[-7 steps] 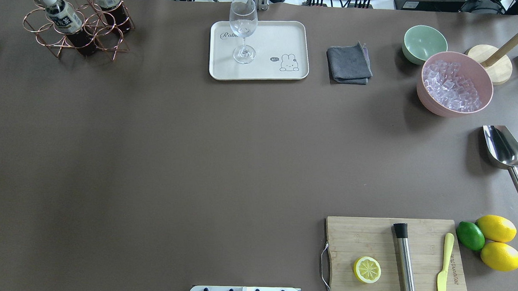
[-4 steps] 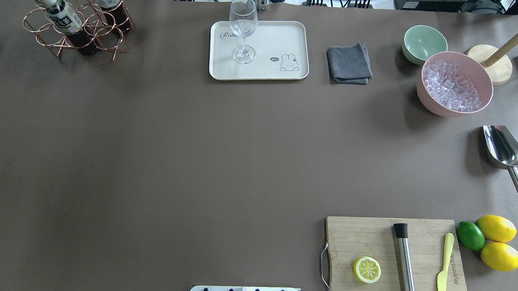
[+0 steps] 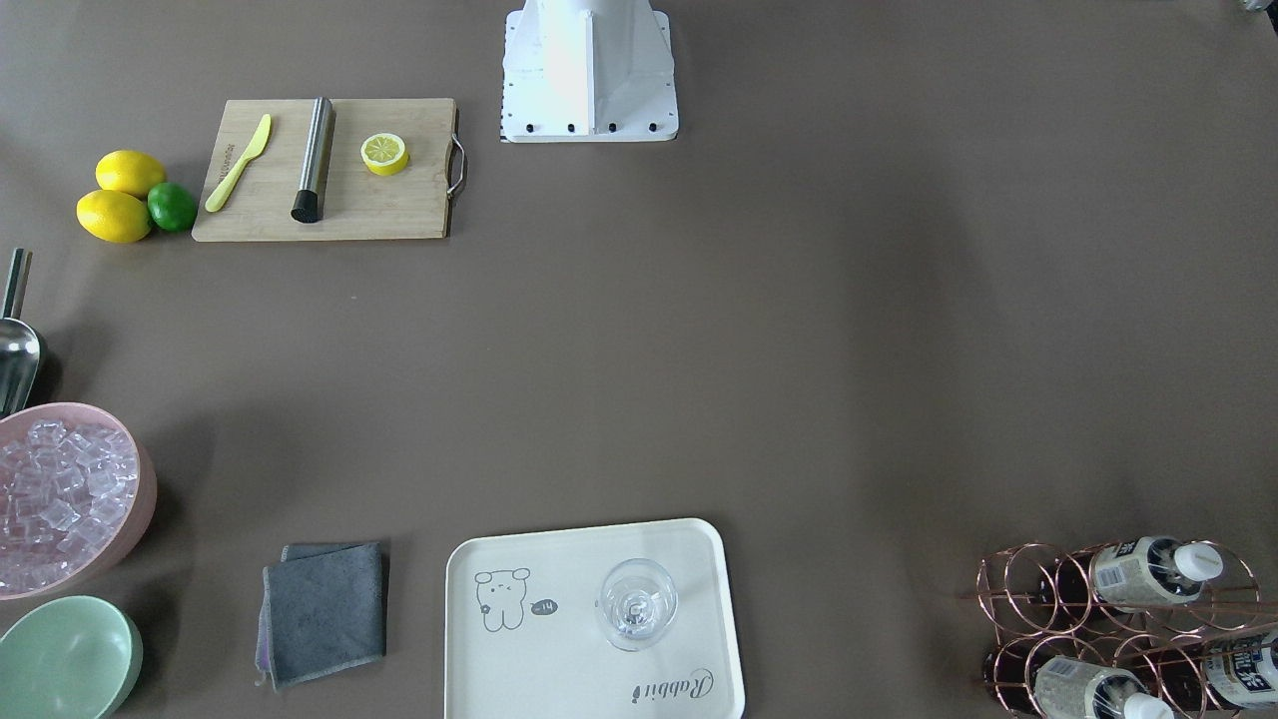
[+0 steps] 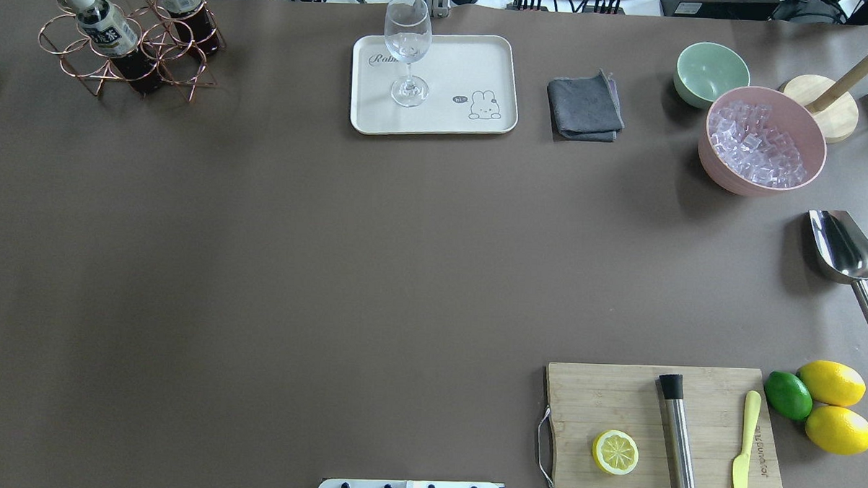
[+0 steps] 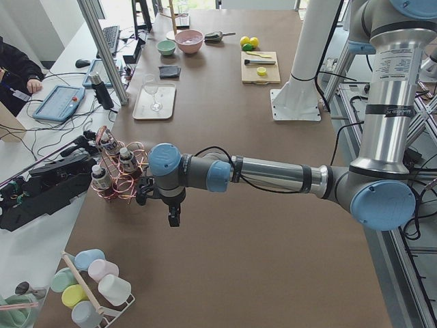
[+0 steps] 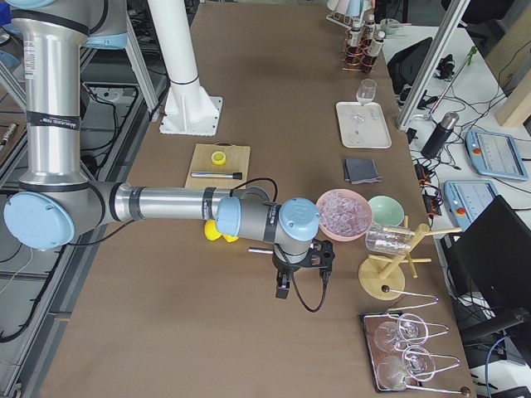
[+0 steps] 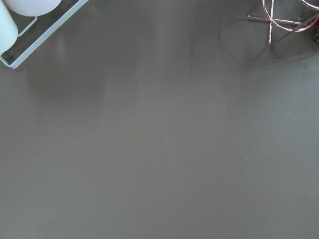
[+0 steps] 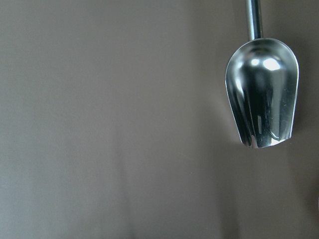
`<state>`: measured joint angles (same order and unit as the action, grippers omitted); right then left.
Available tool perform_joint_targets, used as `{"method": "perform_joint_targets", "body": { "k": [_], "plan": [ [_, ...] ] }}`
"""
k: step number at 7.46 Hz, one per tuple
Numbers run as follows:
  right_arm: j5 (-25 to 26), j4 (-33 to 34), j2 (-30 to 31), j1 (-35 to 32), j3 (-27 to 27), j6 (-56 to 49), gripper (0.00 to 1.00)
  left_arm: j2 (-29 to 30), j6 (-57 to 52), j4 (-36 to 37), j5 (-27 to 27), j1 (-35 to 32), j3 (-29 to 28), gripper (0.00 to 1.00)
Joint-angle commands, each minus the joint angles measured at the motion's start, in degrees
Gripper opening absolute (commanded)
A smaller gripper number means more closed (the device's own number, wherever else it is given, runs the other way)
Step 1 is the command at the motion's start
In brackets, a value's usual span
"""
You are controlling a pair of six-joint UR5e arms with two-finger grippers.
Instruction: Take tea from basket to plate
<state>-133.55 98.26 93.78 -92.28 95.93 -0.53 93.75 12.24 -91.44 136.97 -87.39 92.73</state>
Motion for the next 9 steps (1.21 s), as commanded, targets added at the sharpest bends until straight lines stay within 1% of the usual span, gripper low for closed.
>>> {"method": "perform_joint_targets", "body": {
  "k": [1, 2, 3, 4, 5, 6, 7, 8, 9],
  "plan": [
    [0.0, 0.1, 0.0, 0.0, 0.0, 0.0, 1.0, 0.6, 0.0, 0.5, -0.5, -0.1, -0.7, 0.98],
    [0.0, 0.1, 0.0, 0.0, 0.0, 0.0, 1.0, 1.7, -0.1, 0.4, -1.0, -1.5, -1.3, 0.98],
    [0.0, 0.0, 0.0, 0.0, 0.0, 0.1, 1.0, 1.9, -3.8, -0.2, -0.8, -4.7, -1.4, 0.98],
    [0.0, 0.1, 0.0, 0.0, 0.1, 0.1, 1.0, 4.4, -9.7, 0.3, -1.1, -5.1, -1.8, 0.98],
    [0.0, 0.0, 0.0, 0.0, 0.0, 0.1, 1.0, 8.0, -10.7, 0.3, -1.1, -5.0, -3.9, 0.98],
    [0.0, 0.1, 0.0, 0.0, 0.0, 0.1, 1.0, 13.3, -10.9, -0.1, -1.1, -4.6, -7.4, 0.98],
    [0.0, 0.0, 0.0, 0.0, 0.0, 0.1, 1.0, 15.8, -13.9, -0.1, -1.1, -4.5, -8.4, 0.98],
    [0.0, 0.1, 0.0, 0.0, 0.0, 0.1, 1.0, 17.5, -23.0, 0.3, -1.1, -4.4, -8.0, 0.98],
    [0.0, 0.1, 0.0, 0.0, 0.0, 0.1, 1.0, 20.1, -24.6, 0.3, -1.0, -2.8, -8.4, 0.98]
  ]
}}
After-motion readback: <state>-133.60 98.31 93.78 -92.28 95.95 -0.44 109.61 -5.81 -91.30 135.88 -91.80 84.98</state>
